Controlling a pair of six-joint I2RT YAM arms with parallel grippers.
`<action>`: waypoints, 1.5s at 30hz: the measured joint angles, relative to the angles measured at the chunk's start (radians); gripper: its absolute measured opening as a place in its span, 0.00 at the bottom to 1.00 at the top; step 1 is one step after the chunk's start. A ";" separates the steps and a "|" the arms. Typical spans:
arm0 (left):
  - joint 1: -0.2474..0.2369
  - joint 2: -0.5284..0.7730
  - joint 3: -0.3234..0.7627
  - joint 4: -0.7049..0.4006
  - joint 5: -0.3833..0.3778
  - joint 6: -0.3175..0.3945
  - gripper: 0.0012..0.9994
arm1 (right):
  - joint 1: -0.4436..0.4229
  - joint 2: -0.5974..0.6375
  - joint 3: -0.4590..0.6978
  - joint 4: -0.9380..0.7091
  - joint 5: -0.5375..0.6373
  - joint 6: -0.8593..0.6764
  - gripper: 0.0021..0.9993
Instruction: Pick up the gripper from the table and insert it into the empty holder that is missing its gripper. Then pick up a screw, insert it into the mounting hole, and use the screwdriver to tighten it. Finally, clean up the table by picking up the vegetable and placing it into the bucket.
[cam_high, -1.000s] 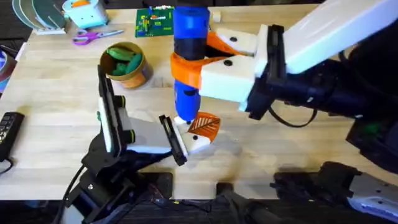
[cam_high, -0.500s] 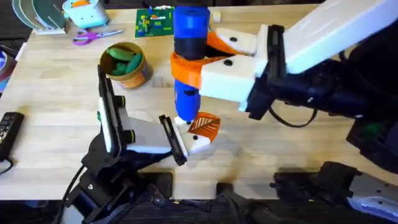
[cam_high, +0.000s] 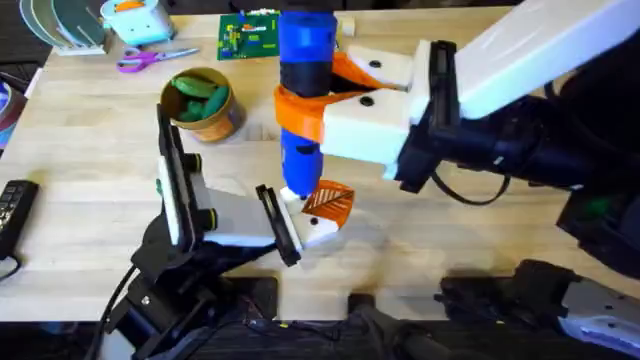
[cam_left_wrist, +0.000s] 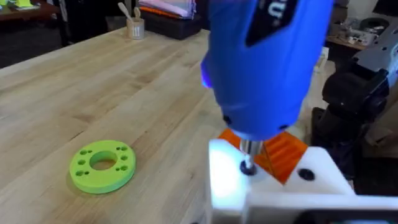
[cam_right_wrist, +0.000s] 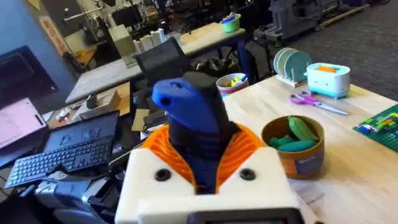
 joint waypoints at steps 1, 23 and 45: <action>0.000 0.000 0.000 0.000 0.000 0.000 0.00 | 0.000 0.000 0.000 0.000 0.000 0.000 0.11; 0.000 0.000 0.000 0.000 0.001 0.000 0.00 | -0.007 -0.001 0.006 -0.035 -0.001 -0.015 0.10; 0.000 -0.001 0.000 0.000 0.001 0.000 0.00 | -0.249 -0.021 0.017 -0.189 0.163 -0.331 0.10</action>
